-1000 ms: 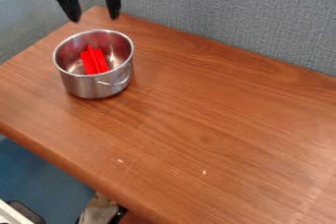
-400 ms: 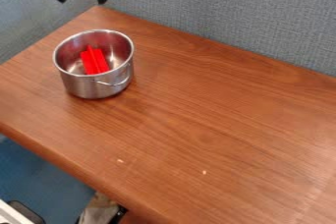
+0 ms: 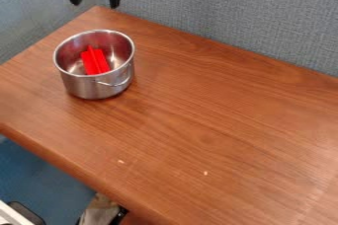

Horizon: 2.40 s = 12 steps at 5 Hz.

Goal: Put the red object in the metal pot

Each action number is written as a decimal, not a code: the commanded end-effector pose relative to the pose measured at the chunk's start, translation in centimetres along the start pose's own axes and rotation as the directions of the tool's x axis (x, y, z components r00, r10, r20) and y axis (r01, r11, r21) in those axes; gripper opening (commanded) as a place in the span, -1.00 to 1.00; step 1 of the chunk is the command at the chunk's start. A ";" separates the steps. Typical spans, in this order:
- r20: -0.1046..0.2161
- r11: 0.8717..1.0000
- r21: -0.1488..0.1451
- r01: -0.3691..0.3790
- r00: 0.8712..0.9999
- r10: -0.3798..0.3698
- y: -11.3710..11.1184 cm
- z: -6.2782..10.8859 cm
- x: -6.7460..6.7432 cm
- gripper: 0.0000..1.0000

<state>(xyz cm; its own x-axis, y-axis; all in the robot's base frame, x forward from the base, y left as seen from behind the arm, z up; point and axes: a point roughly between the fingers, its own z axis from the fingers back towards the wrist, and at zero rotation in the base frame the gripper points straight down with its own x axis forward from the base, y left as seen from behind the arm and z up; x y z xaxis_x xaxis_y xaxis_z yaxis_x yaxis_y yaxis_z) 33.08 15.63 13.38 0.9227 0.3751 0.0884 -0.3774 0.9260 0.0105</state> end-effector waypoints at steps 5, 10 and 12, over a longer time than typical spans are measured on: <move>0.123 0.989 -0.124 -0.076 0.988 0.092 0.6 2.4 -2.0 1.00; 0.246 0.986 -0.135 -0.100 0.960 0.131 2.1 2.5 -1.2 1.00; 0.206 0.987 -0.148 -0.060 0.974 0.090 1.1 1.5 0.3 1.00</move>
<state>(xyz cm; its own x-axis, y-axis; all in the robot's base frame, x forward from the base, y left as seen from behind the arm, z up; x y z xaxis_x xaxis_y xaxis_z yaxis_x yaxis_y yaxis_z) 32.46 16.76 13.26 0.8585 0.4527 0.2407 -0.4287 0.8913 -0.1474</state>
